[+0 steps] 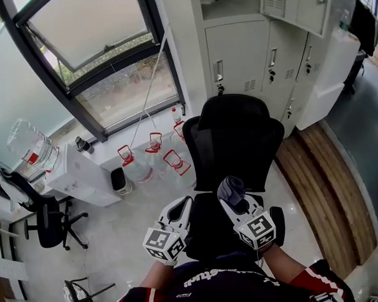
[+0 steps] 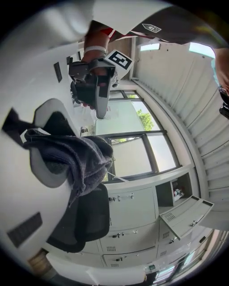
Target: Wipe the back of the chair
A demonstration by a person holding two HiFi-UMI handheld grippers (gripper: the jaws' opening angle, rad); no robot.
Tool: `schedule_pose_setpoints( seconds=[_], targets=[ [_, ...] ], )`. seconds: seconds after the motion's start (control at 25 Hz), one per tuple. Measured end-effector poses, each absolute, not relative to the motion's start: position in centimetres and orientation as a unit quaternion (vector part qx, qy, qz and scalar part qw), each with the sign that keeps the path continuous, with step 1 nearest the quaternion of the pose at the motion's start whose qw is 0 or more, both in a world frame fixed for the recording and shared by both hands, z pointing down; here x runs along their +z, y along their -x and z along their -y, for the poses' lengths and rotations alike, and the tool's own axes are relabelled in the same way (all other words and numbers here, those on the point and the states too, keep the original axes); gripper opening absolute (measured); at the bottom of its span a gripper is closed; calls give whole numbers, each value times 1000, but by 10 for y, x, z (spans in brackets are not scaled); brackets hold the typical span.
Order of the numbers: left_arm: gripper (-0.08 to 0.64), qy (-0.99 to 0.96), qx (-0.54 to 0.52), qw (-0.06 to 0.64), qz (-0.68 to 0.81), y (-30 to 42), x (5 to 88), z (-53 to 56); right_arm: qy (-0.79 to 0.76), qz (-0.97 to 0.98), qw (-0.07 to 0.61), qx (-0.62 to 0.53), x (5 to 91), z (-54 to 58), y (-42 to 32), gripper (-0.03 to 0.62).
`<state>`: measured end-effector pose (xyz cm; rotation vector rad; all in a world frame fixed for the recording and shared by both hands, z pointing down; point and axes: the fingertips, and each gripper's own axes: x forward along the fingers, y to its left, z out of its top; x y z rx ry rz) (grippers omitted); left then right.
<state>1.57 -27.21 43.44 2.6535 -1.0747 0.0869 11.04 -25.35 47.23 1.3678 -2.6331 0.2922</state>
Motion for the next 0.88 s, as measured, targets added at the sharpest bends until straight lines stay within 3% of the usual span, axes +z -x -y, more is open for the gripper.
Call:
schedule_pose_setpoints(
  seconds=[0.28, 0.88],
  targets=[
    [25, -925, 26, 137, 354, -5, 439, 239, -477, 870, 76, 103, 477, 221, -101, 74],
    [25, -938, -16, 123, 323, 140, 431, 71, -564, 818, 78, 75, 462, 16, 23, 74]
  ],
)
